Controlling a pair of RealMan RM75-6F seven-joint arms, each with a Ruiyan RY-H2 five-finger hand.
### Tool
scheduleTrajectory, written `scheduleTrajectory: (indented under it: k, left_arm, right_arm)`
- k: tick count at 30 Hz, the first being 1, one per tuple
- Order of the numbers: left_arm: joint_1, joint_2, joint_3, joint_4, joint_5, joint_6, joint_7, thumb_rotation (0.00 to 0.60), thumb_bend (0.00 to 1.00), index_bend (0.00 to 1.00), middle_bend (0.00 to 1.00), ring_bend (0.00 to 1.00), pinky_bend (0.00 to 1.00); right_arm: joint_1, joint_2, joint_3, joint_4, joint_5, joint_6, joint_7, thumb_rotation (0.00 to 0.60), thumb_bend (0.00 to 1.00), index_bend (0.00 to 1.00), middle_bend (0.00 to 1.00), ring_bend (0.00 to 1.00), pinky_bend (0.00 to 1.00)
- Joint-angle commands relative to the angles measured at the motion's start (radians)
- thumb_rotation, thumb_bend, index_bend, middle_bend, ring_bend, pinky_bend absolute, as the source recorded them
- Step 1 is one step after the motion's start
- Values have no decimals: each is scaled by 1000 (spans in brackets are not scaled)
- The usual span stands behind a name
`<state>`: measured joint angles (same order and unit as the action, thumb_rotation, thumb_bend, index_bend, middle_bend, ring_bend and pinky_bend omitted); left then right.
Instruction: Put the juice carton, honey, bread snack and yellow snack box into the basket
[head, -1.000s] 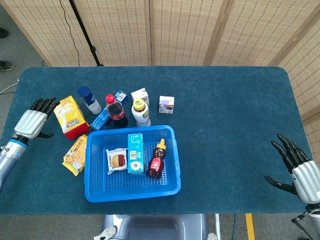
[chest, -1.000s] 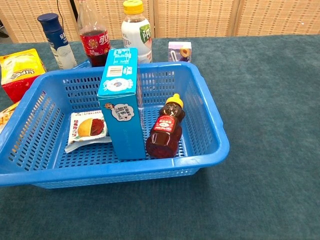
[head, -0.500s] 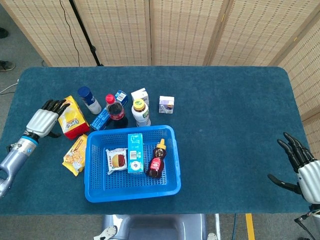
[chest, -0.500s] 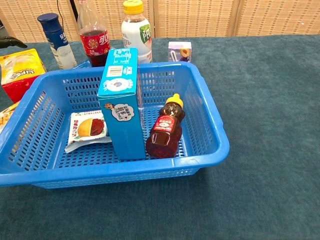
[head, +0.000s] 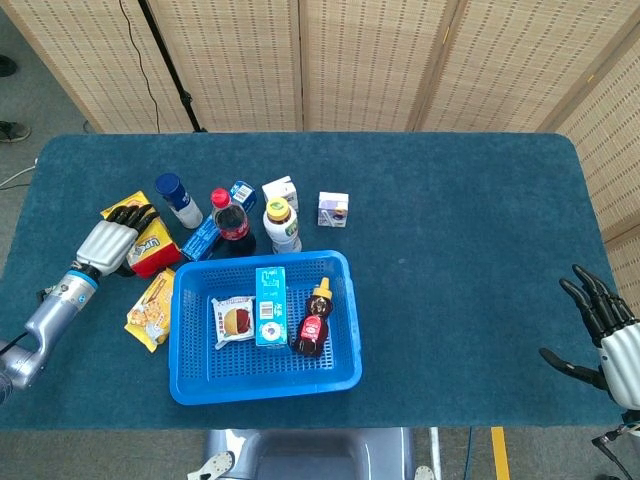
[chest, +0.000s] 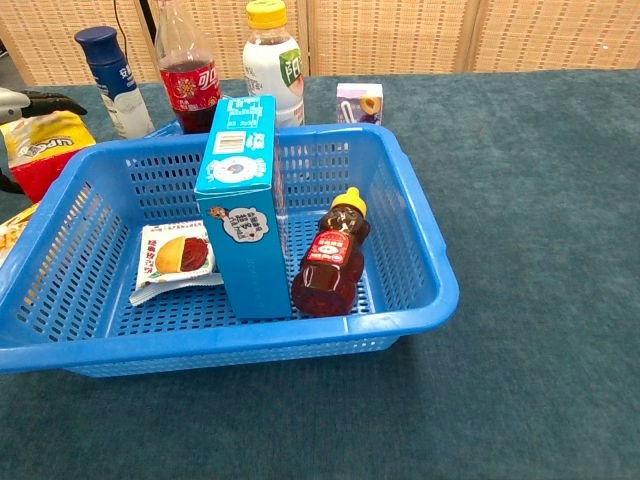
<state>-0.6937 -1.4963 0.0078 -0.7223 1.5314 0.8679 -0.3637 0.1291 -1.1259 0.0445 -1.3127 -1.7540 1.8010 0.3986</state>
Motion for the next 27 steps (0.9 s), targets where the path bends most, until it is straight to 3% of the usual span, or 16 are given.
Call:
scheduleTrajectory:
  k: [1, 2, 3, 6, 16, 27]
  left_arm:
    - [8, -8, -6, 6, 0, 35, -3, 600, 368, 319, 194, 172, 381]
    - [10, -10, -4, 11, 3, 44, -5, 600, 416, 447, 287, 258, 449]
    - [11, -11, -4, 12, 3, 48, -6, 600, 443, 510, 335, 303, 482]
    - [16, -15, -6, 19, 2, 63, -12, 600, 503, 625, 442, 402, 545]
    - [42, 13, -16, -3, -1, 133, -34, 600, 510, 650, 462, 426, 556]
    - [124, 158, 10, -166, 94, 417, -8, 600, 504, 668, 463, 429, 556]
  right_arm:
    - [-4, 5, -5, -1, -6, -7, -43, 600, 59, 49, 0, 100, 217]
    - [-4, 12, -12, -8, -8, -20, -60, 600, 59, 55, 0, 103, 217]
    - [-4, 16, -13, -13, -9, -24, -68, 600, 60, 59, 0, 106, 217]
    - [-2, 23, -20, -30, -14, -38, -88, 600, 60, 62, 0, 107, 217]
    - [-4, 32, -23, -51, -23, -39, -93, 600, 61, 62, 0, 107, 217]
    - [-3, 31, -22, -58, -32, -33, -84, 600, 61, 62, 0, 109, 218]
